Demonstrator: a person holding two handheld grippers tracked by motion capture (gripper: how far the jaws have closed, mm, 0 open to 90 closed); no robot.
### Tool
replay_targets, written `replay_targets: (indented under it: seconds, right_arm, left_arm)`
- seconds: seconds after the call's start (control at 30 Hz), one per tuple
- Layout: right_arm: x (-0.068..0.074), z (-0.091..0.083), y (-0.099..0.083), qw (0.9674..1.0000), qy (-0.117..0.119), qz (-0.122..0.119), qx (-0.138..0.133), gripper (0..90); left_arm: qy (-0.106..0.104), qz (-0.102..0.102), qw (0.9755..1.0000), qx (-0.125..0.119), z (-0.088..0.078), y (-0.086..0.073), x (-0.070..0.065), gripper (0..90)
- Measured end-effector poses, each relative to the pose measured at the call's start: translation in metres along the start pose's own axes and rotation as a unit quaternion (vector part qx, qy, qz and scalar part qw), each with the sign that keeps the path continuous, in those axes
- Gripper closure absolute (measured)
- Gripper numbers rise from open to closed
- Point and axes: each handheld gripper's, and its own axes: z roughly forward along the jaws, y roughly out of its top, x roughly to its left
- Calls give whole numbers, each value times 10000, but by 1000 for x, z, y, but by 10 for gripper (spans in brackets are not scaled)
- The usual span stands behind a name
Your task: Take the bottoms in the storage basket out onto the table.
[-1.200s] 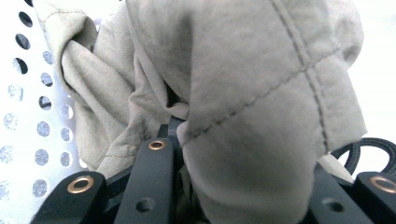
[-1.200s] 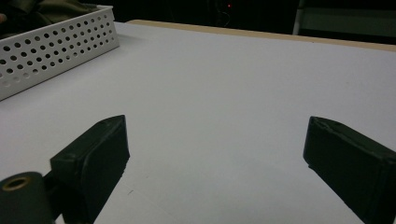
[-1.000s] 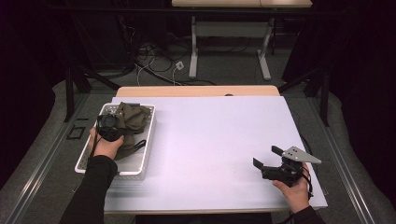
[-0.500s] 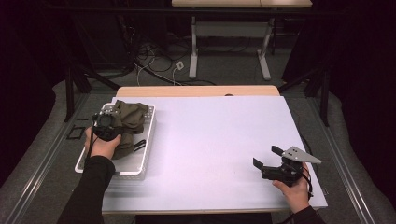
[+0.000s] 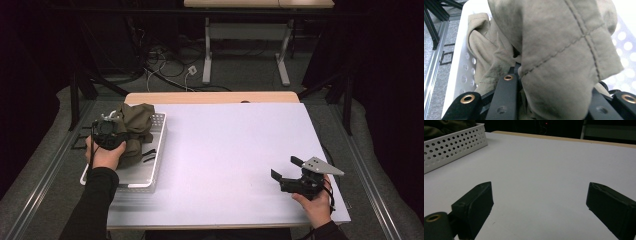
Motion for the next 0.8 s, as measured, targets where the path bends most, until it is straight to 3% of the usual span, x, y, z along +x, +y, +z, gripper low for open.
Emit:
replay_targets:
  seconds: [0.8]
  right_arm:
    - [0, 0, 0, 10000, -4, 10, -2, 72]
  left_arm:
    - [-238, 2, 9980, -579, -35, 6, -4, 714]
